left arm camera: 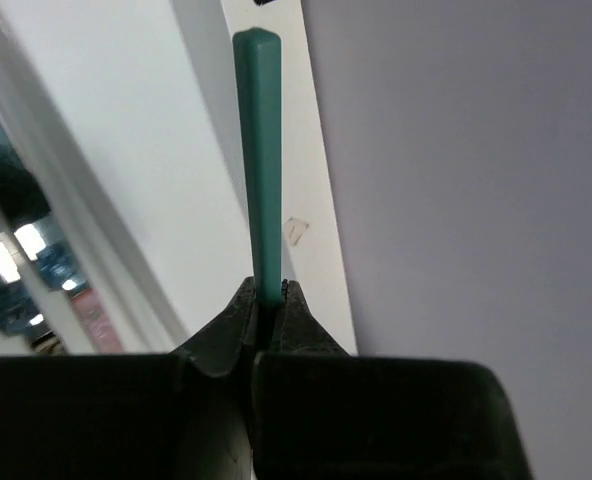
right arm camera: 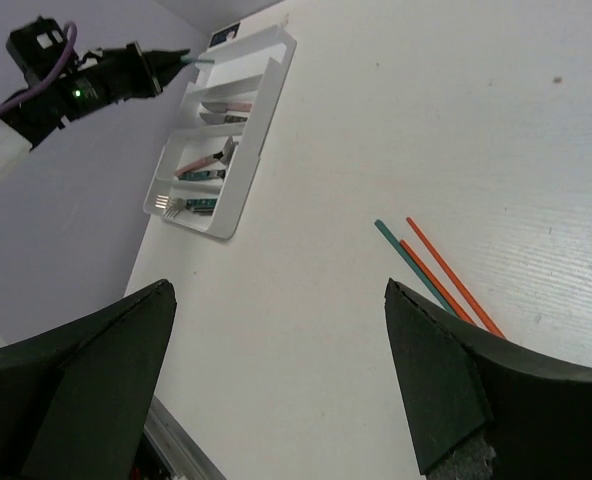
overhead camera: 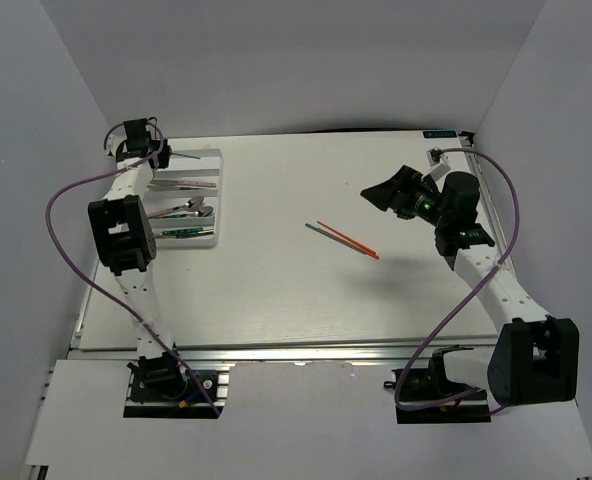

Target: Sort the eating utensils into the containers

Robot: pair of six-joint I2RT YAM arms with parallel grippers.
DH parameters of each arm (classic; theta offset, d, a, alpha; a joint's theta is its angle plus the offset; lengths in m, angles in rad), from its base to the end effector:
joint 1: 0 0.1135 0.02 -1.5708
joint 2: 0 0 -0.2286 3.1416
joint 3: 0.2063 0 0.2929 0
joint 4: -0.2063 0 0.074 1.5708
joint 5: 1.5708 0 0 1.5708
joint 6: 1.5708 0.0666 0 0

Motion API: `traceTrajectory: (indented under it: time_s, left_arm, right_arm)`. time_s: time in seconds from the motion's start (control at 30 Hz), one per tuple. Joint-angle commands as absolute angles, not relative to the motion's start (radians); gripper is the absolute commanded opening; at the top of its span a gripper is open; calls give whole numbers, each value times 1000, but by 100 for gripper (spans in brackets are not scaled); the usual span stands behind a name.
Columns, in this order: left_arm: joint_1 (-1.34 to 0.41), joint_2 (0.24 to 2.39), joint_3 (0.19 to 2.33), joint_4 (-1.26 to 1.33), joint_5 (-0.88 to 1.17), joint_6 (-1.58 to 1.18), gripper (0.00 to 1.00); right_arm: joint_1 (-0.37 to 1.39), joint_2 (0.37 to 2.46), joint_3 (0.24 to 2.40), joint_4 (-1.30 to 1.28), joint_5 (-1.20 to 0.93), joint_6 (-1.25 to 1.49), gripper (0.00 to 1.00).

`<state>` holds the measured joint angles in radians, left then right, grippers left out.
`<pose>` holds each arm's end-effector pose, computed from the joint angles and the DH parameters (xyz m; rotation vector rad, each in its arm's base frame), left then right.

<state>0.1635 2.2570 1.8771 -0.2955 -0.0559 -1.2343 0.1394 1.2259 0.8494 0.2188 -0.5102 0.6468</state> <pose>0.5549 0.0953 0.1519 -1.5005 1.7375 -0.5072 0.3538 0.0825 0.2583 0.0631 1.8170 1.0077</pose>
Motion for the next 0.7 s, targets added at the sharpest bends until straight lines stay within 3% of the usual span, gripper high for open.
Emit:
traceTrajectory:
  time_s: [0.0, 0.17, 0.3, 0.37, 0.53, 0.67]
  left_arm:
    - [147, 2308, 2058, -408, -124, -1344, 0]
    - [155, 2442, 2230, -416, -97, -1387, 8]
    - [155, 2450, 2165, -368, -92, -1423, 11]
    - [155, 2434, 2123, -341, -97, -1430, 19]
    - [153, 2427, 2115, -334, -89, -1410, 20]
    - [153, 2421, 2083, -319, -77, -1411, 35]
  right_arm:
    - [138, 1221, 827, 209, -546, 603, 89]
    - [140, 1226, 813, 206, -563, 580, 89]
    - [140, 1232, 819, 195, -540, 565, 89]
    - [140, 1241, 827, 190, -541, 558, 89]
    - [138, 1247, 831, 189, -538, 558, 89]
    - [140, 1249, 830, 187, -540, 561, 89]
